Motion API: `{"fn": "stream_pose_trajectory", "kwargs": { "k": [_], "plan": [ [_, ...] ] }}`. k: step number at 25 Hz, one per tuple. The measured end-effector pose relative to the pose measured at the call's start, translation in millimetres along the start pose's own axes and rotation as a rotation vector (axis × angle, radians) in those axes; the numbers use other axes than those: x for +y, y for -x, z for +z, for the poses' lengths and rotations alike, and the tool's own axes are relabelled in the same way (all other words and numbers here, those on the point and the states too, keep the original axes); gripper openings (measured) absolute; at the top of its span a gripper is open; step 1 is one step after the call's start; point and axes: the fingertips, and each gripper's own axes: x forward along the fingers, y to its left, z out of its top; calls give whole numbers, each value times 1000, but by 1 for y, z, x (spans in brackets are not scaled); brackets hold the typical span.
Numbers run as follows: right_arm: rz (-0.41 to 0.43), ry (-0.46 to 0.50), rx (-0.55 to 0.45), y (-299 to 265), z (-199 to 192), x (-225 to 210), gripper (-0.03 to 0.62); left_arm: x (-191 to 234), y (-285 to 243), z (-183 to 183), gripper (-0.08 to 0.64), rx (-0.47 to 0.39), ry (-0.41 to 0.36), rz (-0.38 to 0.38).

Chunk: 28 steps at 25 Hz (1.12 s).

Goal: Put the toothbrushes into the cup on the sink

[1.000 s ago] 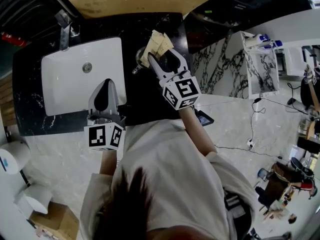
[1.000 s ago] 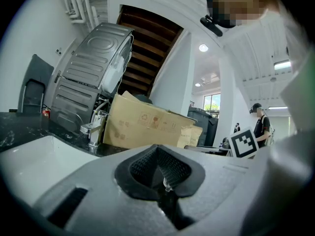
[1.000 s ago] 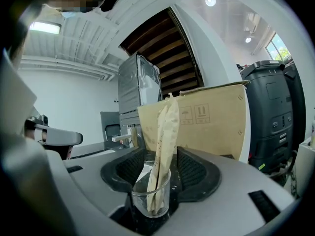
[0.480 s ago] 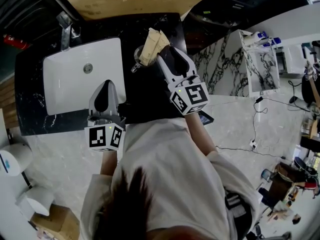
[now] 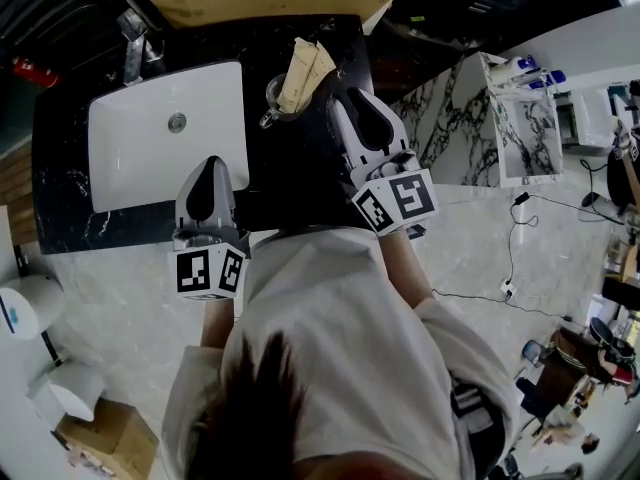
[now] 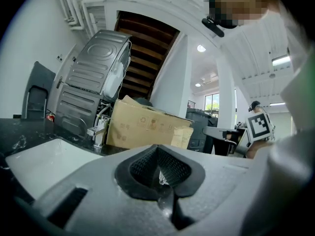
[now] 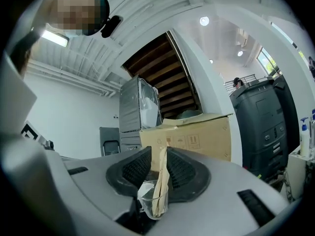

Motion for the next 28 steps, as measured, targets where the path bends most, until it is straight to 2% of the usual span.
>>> {"fn": "stream_pose_trajectory", "kwargs": {
  "k": [11,28],
  "plan": [
    [16,5,-73,43,39,-8,43,-31,23,1,9,-20,-13,47],
    [-9,11,-152,174,91,-48,17,-139,56,-16,9,-47,-33,18]
  ]
}}
